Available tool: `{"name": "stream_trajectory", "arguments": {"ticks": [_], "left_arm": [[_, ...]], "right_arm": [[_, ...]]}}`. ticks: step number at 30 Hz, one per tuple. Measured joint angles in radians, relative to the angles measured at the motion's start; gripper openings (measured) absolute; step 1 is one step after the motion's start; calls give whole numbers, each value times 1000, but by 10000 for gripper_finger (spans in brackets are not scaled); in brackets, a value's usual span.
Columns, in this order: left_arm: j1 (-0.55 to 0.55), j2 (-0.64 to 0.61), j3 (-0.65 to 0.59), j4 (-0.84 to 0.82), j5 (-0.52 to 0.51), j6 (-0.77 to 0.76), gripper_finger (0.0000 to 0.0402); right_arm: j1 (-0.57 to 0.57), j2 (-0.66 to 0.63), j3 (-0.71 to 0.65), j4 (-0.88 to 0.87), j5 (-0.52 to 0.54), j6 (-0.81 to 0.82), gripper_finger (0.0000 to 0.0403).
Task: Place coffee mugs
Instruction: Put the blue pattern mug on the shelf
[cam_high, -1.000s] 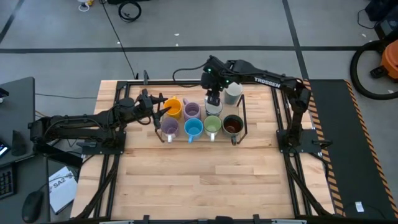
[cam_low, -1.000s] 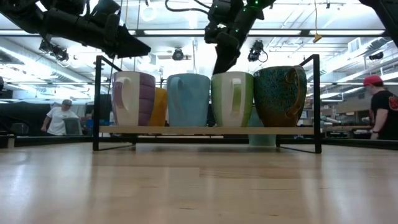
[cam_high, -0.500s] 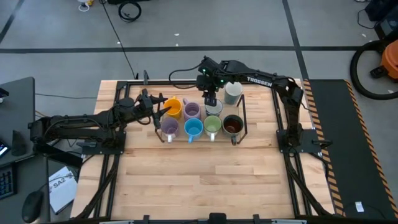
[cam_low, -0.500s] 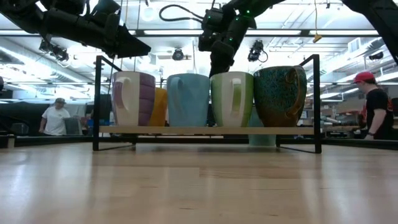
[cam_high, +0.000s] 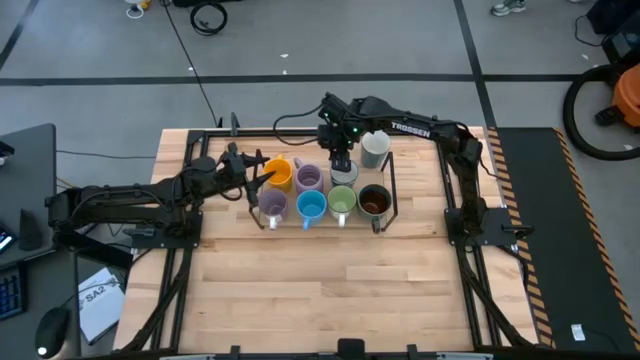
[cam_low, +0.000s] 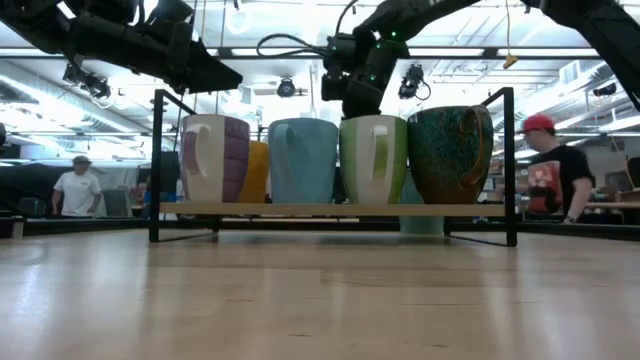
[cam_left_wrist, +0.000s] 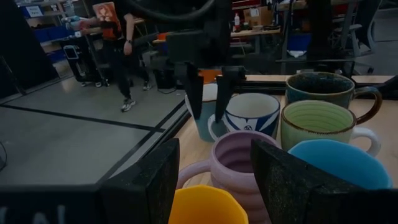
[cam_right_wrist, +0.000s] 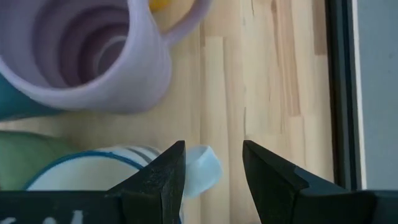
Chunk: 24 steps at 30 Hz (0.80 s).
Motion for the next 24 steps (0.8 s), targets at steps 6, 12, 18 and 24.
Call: {"name": "stream_trajectory", "arguments": {"ticks": [6,12,18,24], "left_arm": [[-4,-2,0,21,0,2,203],[-4,-2,0,22,0,3,203],[-4,-2,0,22,0,4,203],[-4,-2,0,22,0,5,203]], "right_arm": [[-9,-3,0,-13,27,7,166],[-19,-5,0,-42,50,26,166],[-18,-5,0,-42,57,42,166],[-19,-5,11,-38,72,74,166]]}}
